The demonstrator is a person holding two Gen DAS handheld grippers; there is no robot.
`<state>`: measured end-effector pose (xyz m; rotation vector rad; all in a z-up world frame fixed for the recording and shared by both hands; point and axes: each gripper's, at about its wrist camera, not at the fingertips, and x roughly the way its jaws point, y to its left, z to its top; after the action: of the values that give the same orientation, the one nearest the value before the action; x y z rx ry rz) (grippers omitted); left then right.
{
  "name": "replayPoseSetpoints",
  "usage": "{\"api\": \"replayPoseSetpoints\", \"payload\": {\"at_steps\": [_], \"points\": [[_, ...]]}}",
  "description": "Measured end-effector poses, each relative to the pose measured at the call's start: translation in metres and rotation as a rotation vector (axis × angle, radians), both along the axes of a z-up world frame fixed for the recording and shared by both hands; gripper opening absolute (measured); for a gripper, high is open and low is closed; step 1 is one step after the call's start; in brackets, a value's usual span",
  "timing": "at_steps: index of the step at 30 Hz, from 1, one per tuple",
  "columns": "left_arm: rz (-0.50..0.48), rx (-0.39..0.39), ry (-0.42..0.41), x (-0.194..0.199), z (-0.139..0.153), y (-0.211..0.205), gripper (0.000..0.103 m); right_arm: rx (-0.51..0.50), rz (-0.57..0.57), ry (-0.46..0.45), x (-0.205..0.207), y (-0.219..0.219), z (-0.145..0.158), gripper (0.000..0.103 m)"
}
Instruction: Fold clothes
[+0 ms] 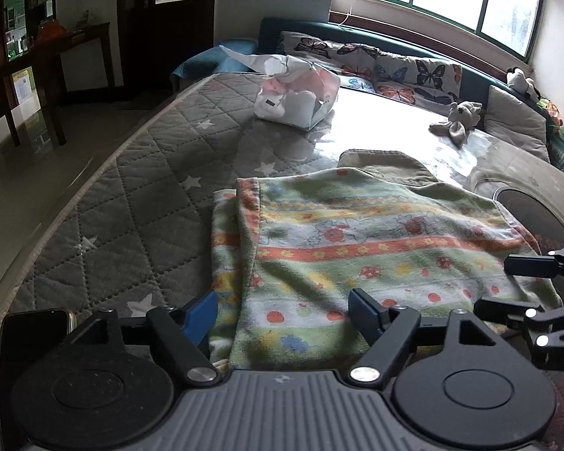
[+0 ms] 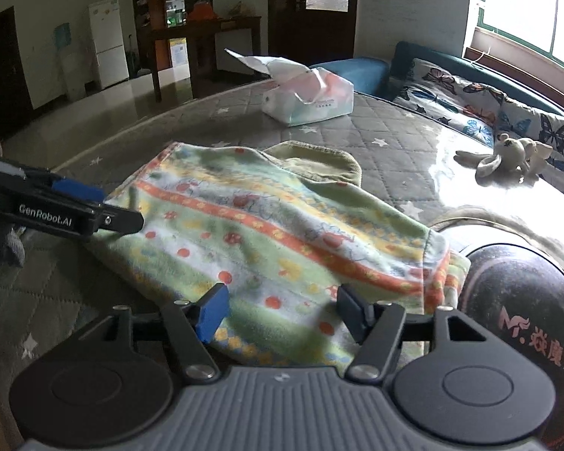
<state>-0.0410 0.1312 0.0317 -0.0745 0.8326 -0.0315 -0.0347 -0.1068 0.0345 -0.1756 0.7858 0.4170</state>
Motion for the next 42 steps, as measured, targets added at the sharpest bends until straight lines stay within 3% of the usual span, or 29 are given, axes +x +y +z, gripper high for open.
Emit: {"api": "replayPoseSetpoints", "payload": {"at_steps": [5,10,13,30,42], "points": [[0.006,0.019,-0.002,-0.003,0.001,-0.003,0.095,0.000,0.017,-0.005,-0.006,0.001,0.002,0.081],[-0.001,0.022,-0.002,-0.008,0.000,-0.008,0.100,-0.004,0.013,-0.004,-0.008,0.002,0.001,0.084],[0.005,0.032,-0.004,-0.010,0.000,-0.011,0.103,-0.013,0.015,-0.010,-0.011,0.002,0.001,0.090],[0.010,0.021,-0.028,-0.027,0.004,-0.017,0.103,-0.014,0.010,-0.042,-0.029,-0.002,0.005,0.103],[0.024,0.017,-0.036,-0.039,0.005,-0.023,0.103,-0.012,0.000,-0.057,-0.038,-0.004,0.007,0.103]]}}
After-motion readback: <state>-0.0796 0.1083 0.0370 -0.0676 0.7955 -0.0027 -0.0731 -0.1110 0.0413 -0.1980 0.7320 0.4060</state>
